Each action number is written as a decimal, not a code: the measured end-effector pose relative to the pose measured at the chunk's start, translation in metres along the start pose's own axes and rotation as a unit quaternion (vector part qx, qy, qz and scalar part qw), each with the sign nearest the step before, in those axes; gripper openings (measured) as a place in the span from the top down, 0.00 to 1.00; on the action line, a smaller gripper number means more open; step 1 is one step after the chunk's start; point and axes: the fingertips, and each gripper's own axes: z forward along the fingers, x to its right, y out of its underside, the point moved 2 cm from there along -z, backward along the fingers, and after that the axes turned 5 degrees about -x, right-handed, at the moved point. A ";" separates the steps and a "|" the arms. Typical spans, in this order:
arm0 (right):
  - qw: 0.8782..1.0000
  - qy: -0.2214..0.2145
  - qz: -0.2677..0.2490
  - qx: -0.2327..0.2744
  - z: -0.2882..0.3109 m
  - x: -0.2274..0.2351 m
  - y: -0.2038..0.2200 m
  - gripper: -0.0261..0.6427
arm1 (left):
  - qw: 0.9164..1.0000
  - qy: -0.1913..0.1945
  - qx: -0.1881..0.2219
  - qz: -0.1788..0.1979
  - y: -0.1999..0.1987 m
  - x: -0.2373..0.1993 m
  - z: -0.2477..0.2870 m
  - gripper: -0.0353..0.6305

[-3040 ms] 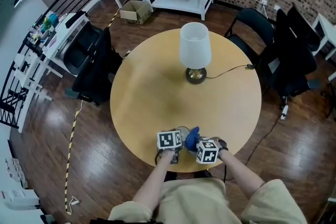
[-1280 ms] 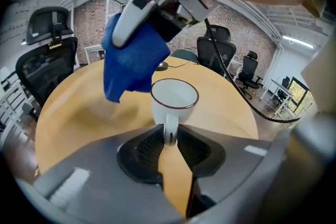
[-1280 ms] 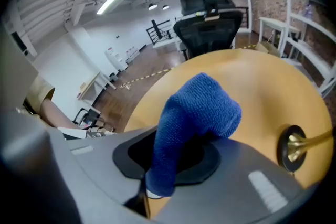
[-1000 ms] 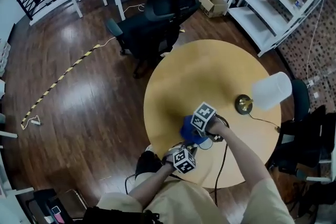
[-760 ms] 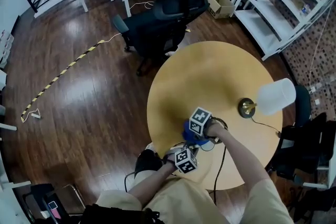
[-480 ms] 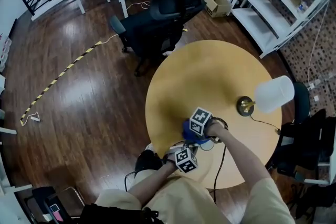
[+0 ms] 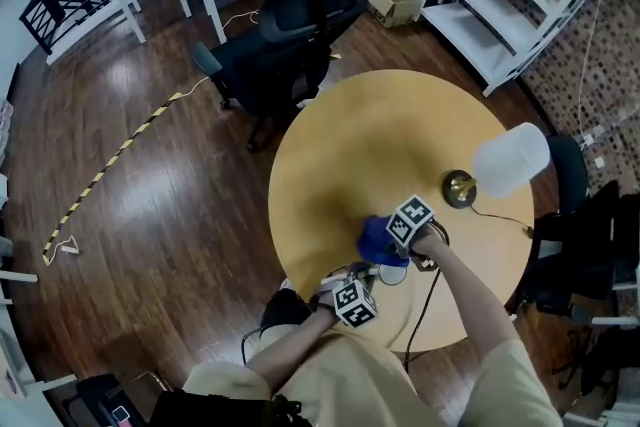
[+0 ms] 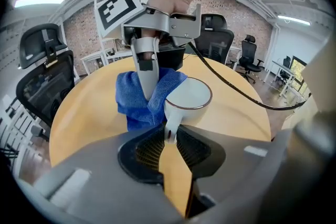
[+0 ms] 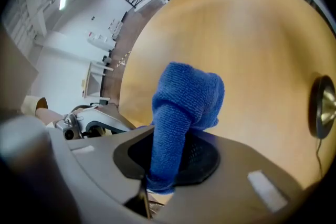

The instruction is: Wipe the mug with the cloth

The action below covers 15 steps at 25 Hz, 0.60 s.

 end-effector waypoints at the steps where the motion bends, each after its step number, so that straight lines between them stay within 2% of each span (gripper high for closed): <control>1: 1.000 -0.004 0.016 0.013 -0.002 0.004 0.004 0.85 | 1.000 0.001 -0.001 0.002 0.000 0.001 0.000 0.85; 6: 0.992 -0.008 0.090 0.083 -0.005 0.030 0.032 0.85 | 1.000 -0.004 -0.008 -0.008 0.004 0.000 0.003 0.84; 8: 0.986 -0.022 0.120 0.110 -0.004 0.037 0.046 0.86 | 0.999 -0.009 -0.013 -0.031 0.009 -0.006 0.005 0.85; 11: 0.972 -0.071 0.159 0.157 0.003 0.031 0.064 0.85 | 0.997 -0.006 -0.015 -0.081 0.019 -0.019 0.004 0.86; 13: 0.959 -0.091 0.178 0.203 0.009 0.023 0.069 0.85 | 0.997 -0.007 -0.012 -0.076 0.023 -0.023 0.000 0.86; 15: 0.946 -0.087 0.192 0.245 0.011 0.019 0.076 0.85 | 0.998 -0.013 -0.014 -0.053 0.024 -0.019 -0.002 0.86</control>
